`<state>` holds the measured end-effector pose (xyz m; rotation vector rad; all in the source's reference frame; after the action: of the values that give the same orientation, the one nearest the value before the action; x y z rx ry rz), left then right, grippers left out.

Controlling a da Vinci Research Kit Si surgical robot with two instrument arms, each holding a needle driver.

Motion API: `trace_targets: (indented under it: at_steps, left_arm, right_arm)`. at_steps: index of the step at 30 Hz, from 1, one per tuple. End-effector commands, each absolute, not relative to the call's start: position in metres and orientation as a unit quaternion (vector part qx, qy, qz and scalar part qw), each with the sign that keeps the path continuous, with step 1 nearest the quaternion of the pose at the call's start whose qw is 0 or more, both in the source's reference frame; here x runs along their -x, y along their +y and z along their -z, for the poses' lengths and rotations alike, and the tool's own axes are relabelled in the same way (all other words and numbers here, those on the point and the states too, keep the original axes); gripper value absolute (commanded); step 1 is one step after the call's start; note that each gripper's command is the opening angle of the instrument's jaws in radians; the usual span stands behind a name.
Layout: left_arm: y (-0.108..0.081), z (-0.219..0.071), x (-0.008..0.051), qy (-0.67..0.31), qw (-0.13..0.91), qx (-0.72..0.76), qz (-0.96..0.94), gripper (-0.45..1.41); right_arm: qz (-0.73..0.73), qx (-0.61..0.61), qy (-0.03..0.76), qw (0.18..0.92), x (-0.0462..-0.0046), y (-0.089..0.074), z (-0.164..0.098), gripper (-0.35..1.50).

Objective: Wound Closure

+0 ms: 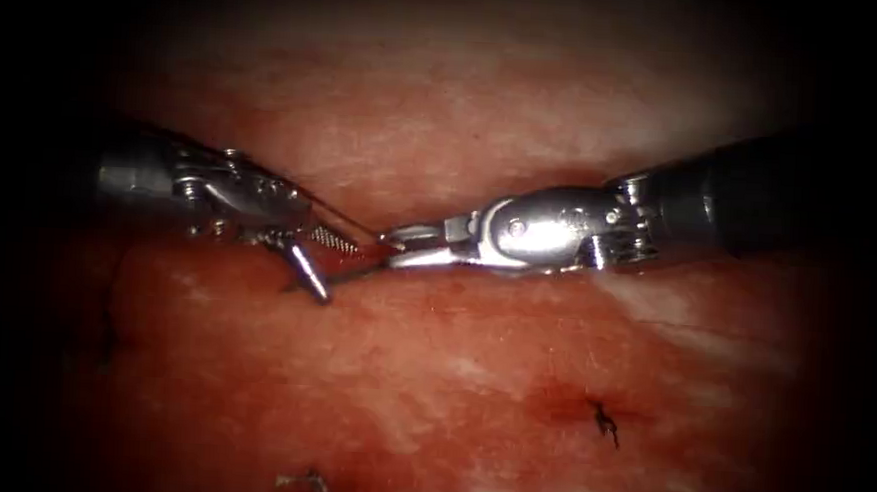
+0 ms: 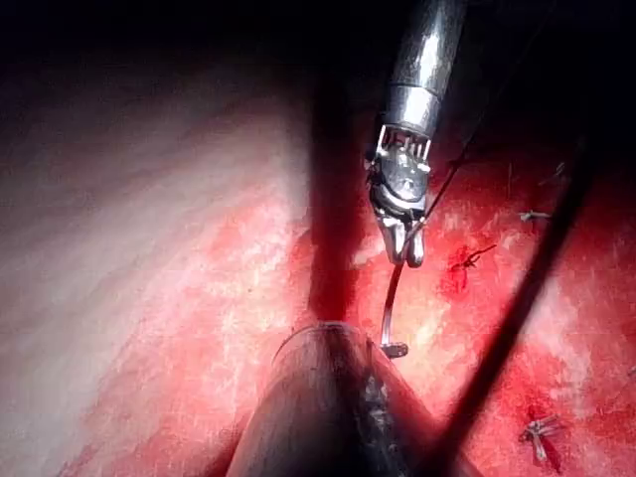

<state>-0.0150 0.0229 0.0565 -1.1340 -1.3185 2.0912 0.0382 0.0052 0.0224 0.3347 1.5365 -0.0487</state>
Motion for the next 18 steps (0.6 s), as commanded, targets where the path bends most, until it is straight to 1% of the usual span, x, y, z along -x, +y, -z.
trace_targets:
  at_steps: [1, 5, 6, 8, 17, 18]
  left_arm:
    - [0.0227, -0.0571, 0.0155, -0.484, 0.203, 0.408, -0.747, 0.46]
    - [0.0228, -0.0572, 0.0156, -0.503, 0.191, 0.407, -0.738, 0.34]
    - [0.0228, -0.0572, 0.0156, -0.508, 0.188, 0.406, -0.736, 0.26]
    - [0.0226, -0.0575, 0.0159, -0.512, 0.178, 0.408, -0.734, 0.22]
    - [0.0222, -0.0577, 0.0160, -0.526, 0.146, 0.415, -0.728, 0.24]
    - [0.0223, -0.0578, 0.0161, -0.527, 0.142, 0.418, -0.727, 0.09]
  right_arm:
    - [0.025, -0.153, 0.693, 0.704, -0.0388, 0.0045, -0.0229, -0.35]
    - [0.027, -0.154, 0.691, 0.706, -0.0389, 0.0043, -0.0230, -0.35]
    - [0.027, -0.154, 0.691, 0.706, -0.0390, 0.0043, -0.0231, -0.35]
    - [0.027, -0.154, 0.691, 0.706, -0.0390, 0.0043, -0.0230, -0.35]
    - [0.031, -0.150, 0.692, 0.705, -0.0390, 0.0042, -0.0229, -0.35]
    - [0.032, -0.150, 0.692, 0.705, -0.0390, 0.0041, -0.0228, -0.35]
